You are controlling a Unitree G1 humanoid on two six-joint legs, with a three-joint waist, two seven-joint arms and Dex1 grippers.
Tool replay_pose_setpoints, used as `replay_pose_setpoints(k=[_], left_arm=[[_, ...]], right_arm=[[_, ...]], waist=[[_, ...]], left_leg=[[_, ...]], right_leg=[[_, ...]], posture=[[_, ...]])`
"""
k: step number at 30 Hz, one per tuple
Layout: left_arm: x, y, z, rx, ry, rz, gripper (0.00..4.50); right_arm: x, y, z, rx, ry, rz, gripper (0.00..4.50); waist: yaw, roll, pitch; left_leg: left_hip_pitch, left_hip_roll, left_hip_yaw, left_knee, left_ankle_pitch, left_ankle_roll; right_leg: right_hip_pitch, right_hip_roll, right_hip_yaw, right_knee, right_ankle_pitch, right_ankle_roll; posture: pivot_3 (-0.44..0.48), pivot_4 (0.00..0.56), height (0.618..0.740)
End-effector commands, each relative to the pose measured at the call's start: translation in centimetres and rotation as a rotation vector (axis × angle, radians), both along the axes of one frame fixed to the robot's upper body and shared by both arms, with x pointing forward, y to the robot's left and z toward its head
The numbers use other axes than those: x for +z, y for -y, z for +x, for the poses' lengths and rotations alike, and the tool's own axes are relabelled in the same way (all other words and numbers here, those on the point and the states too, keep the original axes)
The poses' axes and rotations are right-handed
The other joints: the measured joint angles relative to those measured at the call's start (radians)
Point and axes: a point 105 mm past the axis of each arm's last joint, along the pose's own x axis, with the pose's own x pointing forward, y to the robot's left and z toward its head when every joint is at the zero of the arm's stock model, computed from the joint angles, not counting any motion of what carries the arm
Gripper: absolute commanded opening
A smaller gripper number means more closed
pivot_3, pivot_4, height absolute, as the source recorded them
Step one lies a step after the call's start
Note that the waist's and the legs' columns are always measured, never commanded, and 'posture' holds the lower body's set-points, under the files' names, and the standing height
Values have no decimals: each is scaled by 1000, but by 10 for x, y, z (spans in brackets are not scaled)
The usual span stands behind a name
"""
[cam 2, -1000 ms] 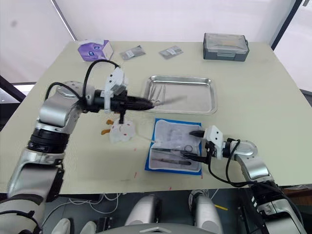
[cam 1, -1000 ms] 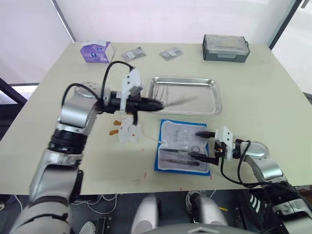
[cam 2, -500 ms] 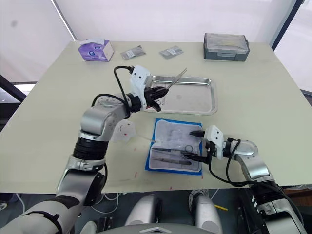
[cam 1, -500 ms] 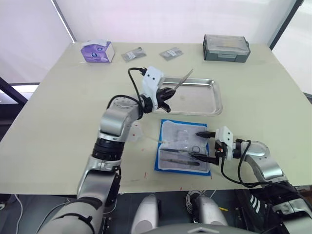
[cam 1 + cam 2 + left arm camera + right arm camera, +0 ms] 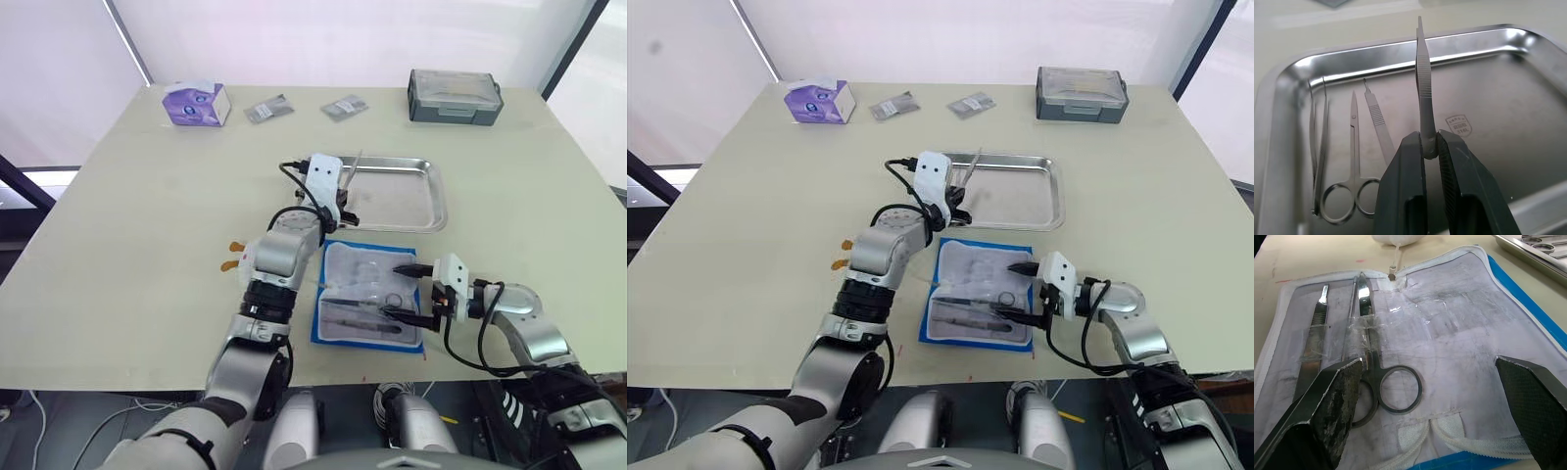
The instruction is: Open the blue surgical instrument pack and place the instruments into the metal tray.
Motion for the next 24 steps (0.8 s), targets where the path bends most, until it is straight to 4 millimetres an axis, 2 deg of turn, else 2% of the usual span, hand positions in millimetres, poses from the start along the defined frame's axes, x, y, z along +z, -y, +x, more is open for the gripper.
replay_pose_setpoints(k=[1,12,24], left_arm=[[10,1,7,62,23,-18,62],[-6,5,5,73,-82,-60,62],[-4,0,7,118,-85,-63,62]], right_arm=[[-34,9,-11,-34,-131,-79,4500],[-34,8,-11,-39,-131,-79,4500],[-34,8,-10,-40,-129,-78,4500]], waist=[[0,0,0],[0,0,0],[0,0,0]], left_leg=[[0,0,0,0,0,0],[0,0,0,0,0,-1],[0,0,0,0,2,-4]], right_leg=[[0,0,0,0,0,0],[0,0,0,0,0,0],[0,0,0,0,0,0]], posture=[[0,150,727],[0,150,727],[0,150,727]])
